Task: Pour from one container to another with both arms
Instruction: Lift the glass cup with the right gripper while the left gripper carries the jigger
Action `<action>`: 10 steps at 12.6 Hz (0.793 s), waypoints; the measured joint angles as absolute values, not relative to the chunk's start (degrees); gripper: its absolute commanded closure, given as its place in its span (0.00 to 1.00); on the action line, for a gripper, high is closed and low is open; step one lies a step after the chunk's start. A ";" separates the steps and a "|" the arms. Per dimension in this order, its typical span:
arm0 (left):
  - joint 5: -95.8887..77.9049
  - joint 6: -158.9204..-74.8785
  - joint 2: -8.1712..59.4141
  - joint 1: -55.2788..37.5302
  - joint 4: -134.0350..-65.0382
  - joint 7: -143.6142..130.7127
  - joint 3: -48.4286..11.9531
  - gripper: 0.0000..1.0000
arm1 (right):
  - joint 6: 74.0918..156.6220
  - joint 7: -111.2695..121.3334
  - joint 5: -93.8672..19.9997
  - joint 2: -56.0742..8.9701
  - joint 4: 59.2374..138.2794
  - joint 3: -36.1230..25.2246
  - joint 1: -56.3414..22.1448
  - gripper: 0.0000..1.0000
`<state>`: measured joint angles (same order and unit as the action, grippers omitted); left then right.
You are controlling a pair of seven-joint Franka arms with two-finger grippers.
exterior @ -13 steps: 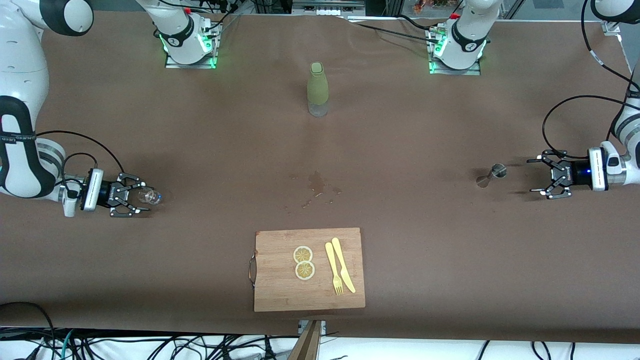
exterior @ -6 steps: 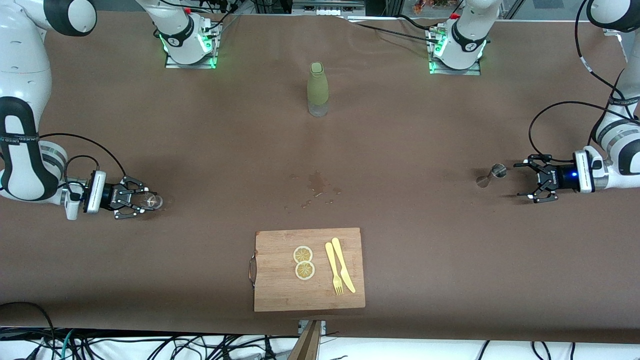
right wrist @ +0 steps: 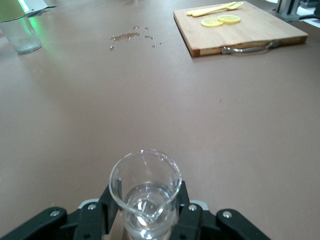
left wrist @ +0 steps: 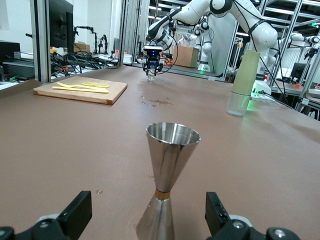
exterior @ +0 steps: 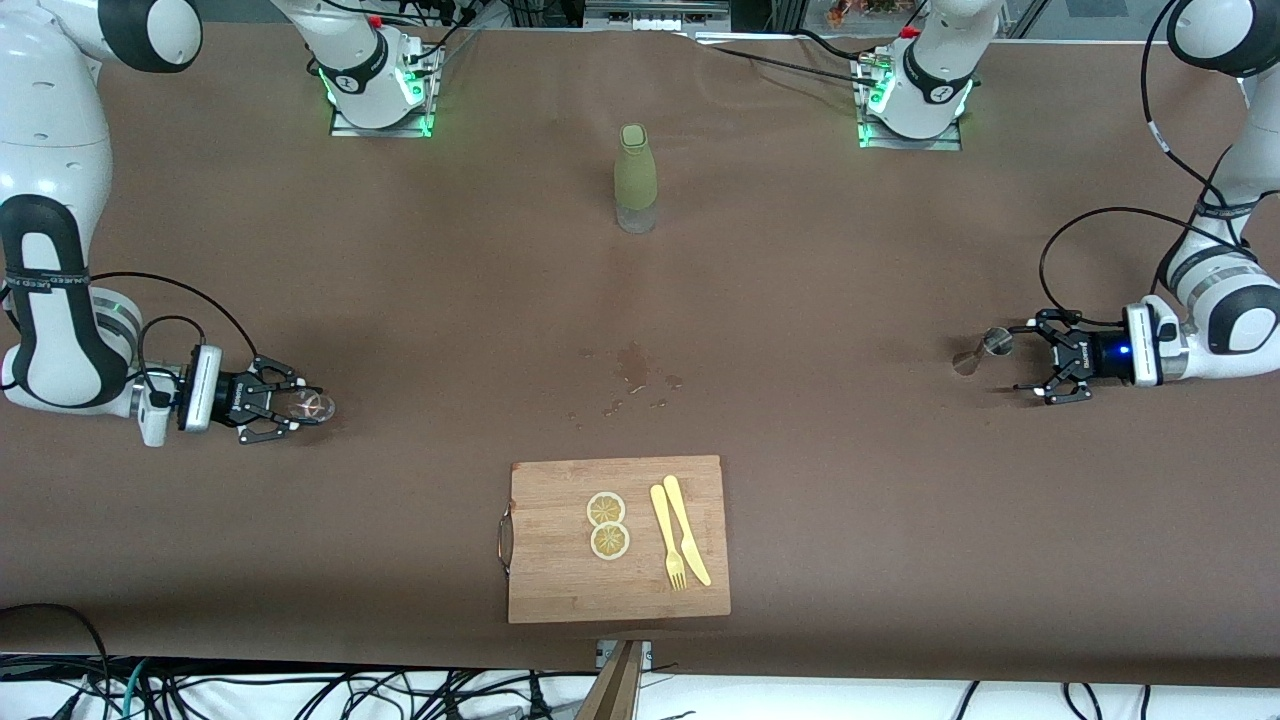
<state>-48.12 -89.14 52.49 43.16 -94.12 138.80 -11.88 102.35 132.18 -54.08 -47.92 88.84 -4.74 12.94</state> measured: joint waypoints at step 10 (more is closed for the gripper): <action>-53.58 -92.35 52.52 40.25 -99.50 142.18 -11.91 0.02 | 102.92 97.30 -37.97 -35.02 86.98 -4.76 -5.60 0.91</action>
<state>-53.58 -92.35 52.52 40.25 -99.50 142.18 -11.91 102.92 97.30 -37.97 -35.02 86.98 -4.76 -5.60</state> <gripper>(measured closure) 0.004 0.507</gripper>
